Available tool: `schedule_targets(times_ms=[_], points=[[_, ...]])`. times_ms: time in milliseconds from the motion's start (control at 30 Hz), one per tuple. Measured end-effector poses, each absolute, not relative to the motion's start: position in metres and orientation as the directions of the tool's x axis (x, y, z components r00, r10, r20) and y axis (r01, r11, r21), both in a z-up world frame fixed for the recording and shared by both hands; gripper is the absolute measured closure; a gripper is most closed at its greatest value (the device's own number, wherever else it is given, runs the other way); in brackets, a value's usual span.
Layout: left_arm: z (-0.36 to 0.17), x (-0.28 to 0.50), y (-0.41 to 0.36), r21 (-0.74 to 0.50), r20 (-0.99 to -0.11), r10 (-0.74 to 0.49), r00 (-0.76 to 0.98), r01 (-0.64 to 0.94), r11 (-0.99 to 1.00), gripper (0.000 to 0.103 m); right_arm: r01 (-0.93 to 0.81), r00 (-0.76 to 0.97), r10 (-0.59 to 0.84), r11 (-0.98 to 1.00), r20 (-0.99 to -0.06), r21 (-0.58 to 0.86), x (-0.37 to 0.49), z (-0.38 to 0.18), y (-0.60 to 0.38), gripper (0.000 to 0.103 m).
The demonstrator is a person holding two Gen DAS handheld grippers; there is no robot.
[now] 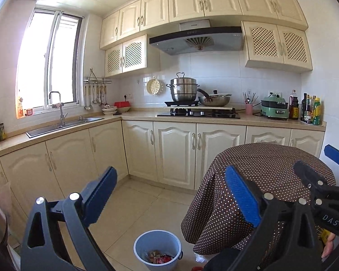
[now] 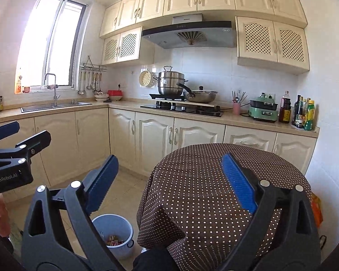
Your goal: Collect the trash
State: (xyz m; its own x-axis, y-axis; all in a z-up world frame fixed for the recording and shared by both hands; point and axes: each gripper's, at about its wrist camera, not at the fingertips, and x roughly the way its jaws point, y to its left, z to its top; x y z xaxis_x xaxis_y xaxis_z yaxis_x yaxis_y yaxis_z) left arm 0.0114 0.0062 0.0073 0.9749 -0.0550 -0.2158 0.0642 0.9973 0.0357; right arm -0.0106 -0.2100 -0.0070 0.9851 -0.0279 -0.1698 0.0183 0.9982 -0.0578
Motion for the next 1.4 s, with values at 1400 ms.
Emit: schedule_targets(times_ms=[1400], points=[[-0.003,0.018,0.007,0.029,-0.237,-0.069,0.969,0.078,0.997,0.008,0.006,0.980,-0.017,0.998,-0.197,-0.057,-0.005,-0.011,-0.202,0.011]])
